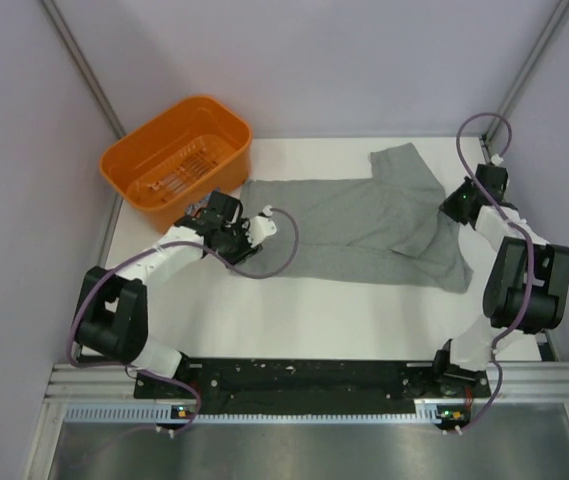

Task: Fold and stack the t-shirts
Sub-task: Fold the flattened tshirt in 1/3 of the way

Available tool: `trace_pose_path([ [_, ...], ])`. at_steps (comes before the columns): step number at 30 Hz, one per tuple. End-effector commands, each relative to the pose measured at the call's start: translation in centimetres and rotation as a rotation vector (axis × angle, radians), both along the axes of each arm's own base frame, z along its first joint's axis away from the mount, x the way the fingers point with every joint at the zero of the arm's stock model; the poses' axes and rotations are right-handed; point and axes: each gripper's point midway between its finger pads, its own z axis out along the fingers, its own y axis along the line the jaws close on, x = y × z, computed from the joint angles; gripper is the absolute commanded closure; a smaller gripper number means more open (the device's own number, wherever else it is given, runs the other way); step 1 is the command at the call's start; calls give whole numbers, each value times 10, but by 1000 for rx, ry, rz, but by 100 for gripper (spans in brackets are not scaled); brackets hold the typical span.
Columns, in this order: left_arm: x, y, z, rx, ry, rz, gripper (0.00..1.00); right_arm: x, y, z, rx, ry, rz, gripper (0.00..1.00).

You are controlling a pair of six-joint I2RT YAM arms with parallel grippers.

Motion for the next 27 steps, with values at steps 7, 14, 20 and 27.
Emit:
trace_pose_path([
  [7,-5,12,-53,118,-3,-115,44,59,-2,4,4,5,37,57],
  [14,-11,17,-65,146,-7,-119,60,6,8,50,-208,65,148,50],
  [20,-16,13,-68,122,9,-115,100,-63,50,9,-35,161,208,49],
  [27,-24,15,-66,140,1,-125,100,-87,77,-26,48,217,259,47],
])
